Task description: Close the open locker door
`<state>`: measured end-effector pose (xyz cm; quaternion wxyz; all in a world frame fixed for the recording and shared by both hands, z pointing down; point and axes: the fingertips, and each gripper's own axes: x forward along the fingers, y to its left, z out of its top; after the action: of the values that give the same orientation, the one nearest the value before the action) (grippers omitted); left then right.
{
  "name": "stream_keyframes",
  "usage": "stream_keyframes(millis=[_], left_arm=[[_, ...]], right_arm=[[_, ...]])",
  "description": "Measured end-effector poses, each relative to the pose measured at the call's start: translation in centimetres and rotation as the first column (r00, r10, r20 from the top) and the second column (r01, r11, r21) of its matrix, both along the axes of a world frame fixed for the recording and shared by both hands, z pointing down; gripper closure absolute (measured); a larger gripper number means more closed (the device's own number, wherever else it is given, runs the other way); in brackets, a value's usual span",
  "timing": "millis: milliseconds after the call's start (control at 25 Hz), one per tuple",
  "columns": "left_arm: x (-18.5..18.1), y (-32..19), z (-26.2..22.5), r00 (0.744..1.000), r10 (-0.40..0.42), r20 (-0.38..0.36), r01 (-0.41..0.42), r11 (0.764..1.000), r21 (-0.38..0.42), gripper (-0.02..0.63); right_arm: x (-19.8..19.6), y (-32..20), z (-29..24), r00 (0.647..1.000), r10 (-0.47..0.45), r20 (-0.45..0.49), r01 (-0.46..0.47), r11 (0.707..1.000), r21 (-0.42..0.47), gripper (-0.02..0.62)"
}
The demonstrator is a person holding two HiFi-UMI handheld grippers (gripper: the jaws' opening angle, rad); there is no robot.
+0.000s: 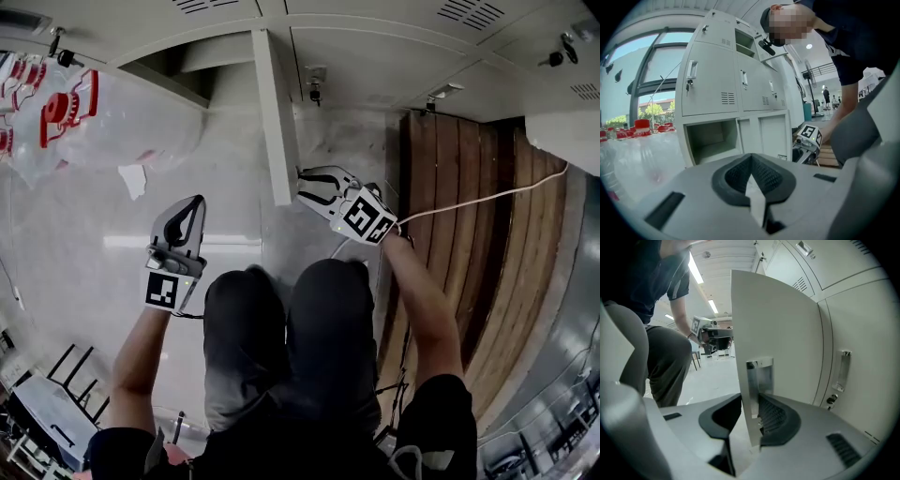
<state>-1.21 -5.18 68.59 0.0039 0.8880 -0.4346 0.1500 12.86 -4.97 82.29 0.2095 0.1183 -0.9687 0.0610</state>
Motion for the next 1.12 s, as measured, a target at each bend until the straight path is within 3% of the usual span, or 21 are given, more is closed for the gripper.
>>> stream_keyframes(millis=[320,680,800,1120], left_arm=[[-2.5,1.6,-3.7,0.997,-0.080,0.004,0.080,0.996,-0.033,0.604],[-4.9,1.0,-8.6,0.986,-0.137,0.099,0.142,0.989,-0.044,0.604],[-5.6,0.2,-9.6,0.986,-0.151,0.071,0.154,0.988,-0.034,0.604],[-10.1,-0.9,-5.4,0.998,-0.066,0.024,0.068,0.996,-0.059,0.604]], right_arm=[[-1.4,0.2,0.3,0.994,0.111,-0.007,-0.111,0.990,-0.086,0.480],[-3.3,0.0,0.4,0.983,0.180,-0.045,-0.185,0.970,-0.157,0.479],[-4.1,-0.3,0.4,0.978,0.199,-0.068,-0.208,0.964,-0.166,0.479],[-8.7,-1.3,0.2,0.967,0.244,-0.071,-0.251,0.961,-0.115,0.480]])
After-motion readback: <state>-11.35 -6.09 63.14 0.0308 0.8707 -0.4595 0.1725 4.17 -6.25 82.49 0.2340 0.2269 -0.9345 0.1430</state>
